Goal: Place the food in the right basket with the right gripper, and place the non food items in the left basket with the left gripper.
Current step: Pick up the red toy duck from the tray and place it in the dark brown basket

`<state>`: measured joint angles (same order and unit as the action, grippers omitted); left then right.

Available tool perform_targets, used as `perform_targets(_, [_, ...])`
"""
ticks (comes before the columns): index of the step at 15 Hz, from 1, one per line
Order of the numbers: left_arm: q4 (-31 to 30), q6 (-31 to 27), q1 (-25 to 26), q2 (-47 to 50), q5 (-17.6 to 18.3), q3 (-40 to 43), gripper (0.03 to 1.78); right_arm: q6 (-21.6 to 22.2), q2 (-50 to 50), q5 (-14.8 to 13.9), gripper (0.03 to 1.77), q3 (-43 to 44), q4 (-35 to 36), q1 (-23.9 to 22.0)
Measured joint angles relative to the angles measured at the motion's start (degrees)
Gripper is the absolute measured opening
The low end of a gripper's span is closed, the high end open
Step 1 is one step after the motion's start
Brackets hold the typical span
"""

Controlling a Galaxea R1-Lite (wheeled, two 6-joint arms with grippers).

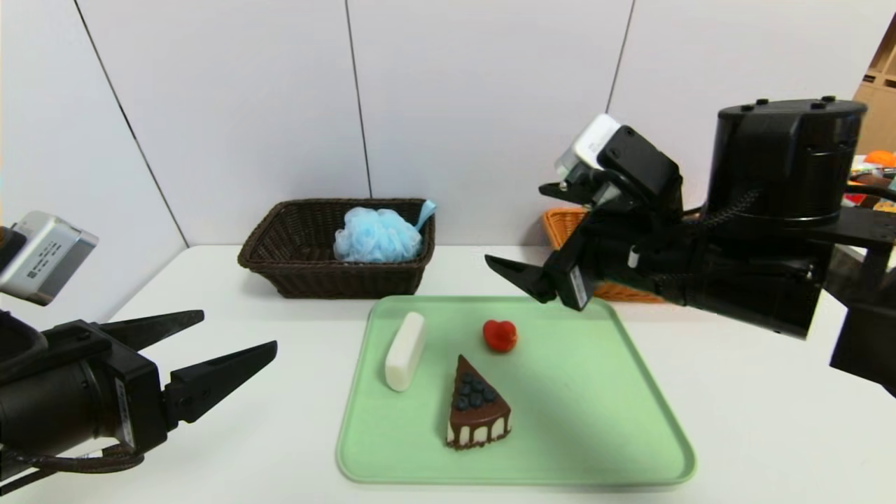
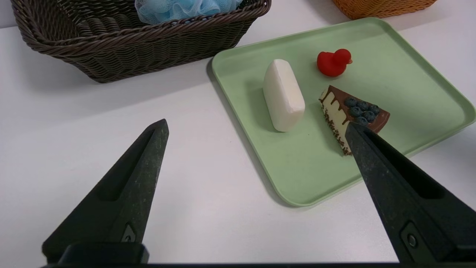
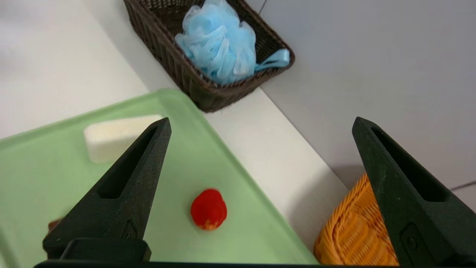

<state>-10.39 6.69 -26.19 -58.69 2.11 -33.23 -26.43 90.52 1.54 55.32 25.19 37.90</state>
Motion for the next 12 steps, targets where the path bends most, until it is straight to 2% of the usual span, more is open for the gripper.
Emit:
perform_targets(4, [0.02,0.00,-0.24,0.23,0.00,0.16,1.69,1.49,-3.00,-0.05,1.69,-6.45,0.09,-0.83])
perform_targets(7, [0.02,0.00,-0.33,0.45,0.01,0.16,1.69,3.39,-2.65,0.17,1.69,-7.06,0.11,-1.63])
perform_targets(12, [0.02,0.02,-0.35,0.94,0.00,0.18,1.69,3.94,0.68,0.24,1.69,-7.25,0.15,-2.82])
